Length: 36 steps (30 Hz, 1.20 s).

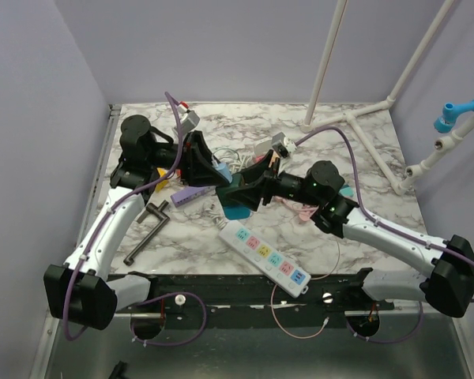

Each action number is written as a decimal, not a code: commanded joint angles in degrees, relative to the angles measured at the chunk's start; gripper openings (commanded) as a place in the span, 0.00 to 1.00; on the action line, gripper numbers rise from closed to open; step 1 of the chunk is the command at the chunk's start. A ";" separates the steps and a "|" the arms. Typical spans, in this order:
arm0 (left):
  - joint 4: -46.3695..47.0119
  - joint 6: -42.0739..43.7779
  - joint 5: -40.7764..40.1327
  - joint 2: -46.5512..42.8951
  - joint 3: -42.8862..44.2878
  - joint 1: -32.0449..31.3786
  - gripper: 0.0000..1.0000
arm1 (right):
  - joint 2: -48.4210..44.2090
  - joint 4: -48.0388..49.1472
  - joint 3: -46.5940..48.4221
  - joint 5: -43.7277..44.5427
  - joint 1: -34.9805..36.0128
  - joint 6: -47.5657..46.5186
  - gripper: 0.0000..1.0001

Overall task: Pull the plug off the socket
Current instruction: Remove the plug from the socket, then place the plug at the center of the board.

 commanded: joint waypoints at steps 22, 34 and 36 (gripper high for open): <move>-15.91 22.78 -15.25 0.90 6.17 6.12 0.00 | -5.39 -19.57 -2.55 0.47 1.06 -4.16 0.01; -43.04 42.43 -35.33 11.35 11.24 8.11 0.00 | -12.83 -25.42 5.34 12.94 0.97 -7.02 0.01; -44.04 41.25 -40.34 13.92 12.43 8.56 0.00 | -13.59 -25.42 5.70 14.80 0.97 -6.32 0.01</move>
